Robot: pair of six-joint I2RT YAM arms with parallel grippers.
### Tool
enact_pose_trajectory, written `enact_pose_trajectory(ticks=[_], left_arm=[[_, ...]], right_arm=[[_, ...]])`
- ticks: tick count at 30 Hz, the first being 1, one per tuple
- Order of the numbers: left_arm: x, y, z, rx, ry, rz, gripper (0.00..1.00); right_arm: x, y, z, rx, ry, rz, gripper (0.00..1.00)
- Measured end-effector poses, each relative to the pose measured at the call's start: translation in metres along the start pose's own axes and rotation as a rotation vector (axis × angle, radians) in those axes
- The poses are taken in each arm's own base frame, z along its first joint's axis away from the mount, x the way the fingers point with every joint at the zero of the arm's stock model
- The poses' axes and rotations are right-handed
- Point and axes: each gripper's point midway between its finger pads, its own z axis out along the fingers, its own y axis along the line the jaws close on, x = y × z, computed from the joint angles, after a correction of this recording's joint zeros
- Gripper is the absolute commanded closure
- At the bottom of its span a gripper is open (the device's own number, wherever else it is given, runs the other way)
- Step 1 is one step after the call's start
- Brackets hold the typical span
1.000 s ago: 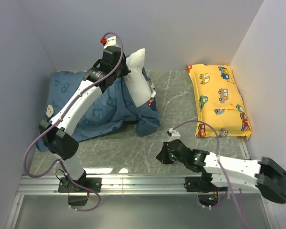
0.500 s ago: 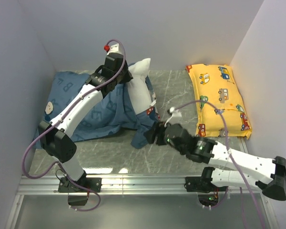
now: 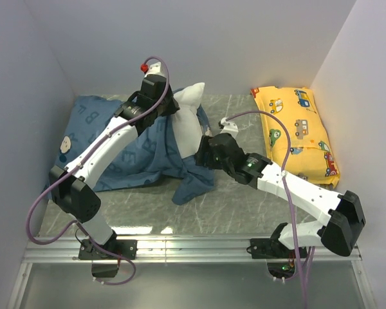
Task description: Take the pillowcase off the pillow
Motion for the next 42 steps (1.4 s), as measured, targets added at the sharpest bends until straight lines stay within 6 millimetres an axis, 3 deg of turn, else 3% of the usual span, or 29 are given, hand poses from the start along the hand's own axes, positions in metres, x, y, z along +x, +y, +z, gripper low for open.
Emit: enact_pose_trajectory(ticks=[2,3,4,6,7,11,13,20,25,30,33,38,42], left_arm=[[0.001,0.0,0.0,0.001,0.002,0.001,1.0],[0.001,0.0,0.0,0.001,0.003,0.001,1.0],[0.001,-0.001,0.0,0.001,0.002,0.001,0.99],[0.001,-0.001,0.0,0.002,0.002,0.0,1.0],[0.002,-0.001,0.0,0.002,0.002,0.0,1.0],[0.005,-0.001,0.001,0.005,0.01,0.001,1.0],[0.006,-0.001,0.0,0.005,0.011,0.002,1.0],[0.006,-0.001,-0.001,0.003,0.016,0.006,1.0],[0.015,-0.003,-0.009,0.005,0.076,0.019,1.0],[-0.023,-0.002,-0.017,-0.001,0.009,-0.009,1.0],[-0.033,-0.011,-0.021,0.022,-0.002,-0.014,1.0],[-0.024,-0.013,-0.02,0.052,0.018,-0.038,1.0],[0.013,-0.003,-0.024,0.096,0.07,-0.086,0.99]], right_arm=[[0.001,0.0,0.001,-0.001,0.005,0.003,0.35],[0.001,0.001,0.001,-0.005,0.005,0.004,0.58],[0.001,0.001,0.001,-0.008,0.005,0.0,0.71],[0.003,0.002,0.001,-0.02,0.009,0.011,0.88],[0.004,0.001,0.0,-0.024,0.008,0.014,0.91],[0.008,-0.002,0.0,-0.026,0.013,0.023,0.87],[0.009,-0.002,-0.001,-0.027,0.015,0.021,1.0],[0.014,-0.005,-0.004,-0.052,0.004,0.036,1.0],[0.045,-0.023,-0.009,-0.115,-0.014,0.112,1.0],[0.113,-0.057,-0.009,-0.089,0.091,0.128,1.0],[0.124,-0.052,-0.007,-0.113,0.1,0.149,1.0],[0.137,-0.05,0.016,-0.082,0.135,0.139,1.0],[0.147,-0.057,0.047,-0.044,0.215,0.123,1.0]])
